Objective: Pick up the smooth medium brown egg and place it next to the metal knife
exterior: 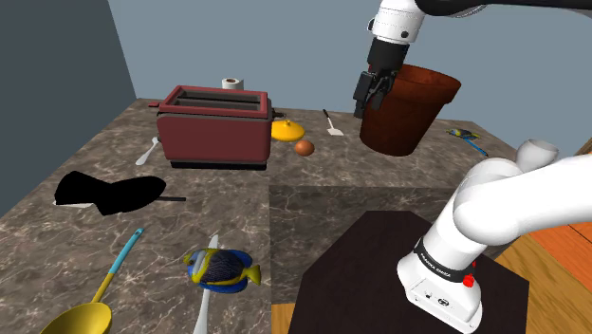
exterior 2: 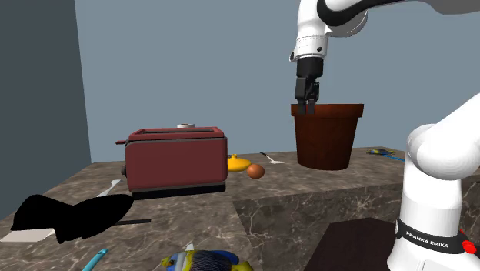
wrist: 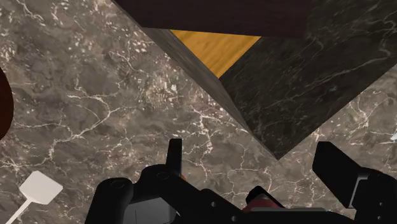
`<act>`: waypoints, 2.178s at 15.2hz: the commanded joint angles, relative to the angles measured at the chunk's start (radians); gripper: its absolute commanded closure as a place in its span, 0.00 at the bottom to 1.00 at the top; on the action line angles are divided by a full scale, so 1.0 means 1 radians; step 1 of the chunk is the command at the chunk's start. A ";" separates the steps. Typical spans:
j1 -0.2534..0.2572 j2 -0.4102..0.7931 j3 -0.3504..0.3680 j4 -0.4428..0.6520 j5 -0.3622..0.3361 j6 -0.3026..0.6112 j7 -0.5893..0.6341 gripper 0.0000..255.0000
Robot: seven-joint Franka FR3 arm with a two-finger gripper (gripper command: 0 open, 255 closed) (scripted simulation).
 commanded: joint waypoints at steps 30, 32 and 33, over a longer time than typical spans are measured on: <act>-0.004 0.785 -0.082 0.020 -0.188 0.903 -0.333 0.00; -0.005 0.804 -0.083 0.018 -0.191 0.924 -0.331 0.00; -0.005 0.804 -0.083 0.019 -0.191 0.924 -0.331 0.00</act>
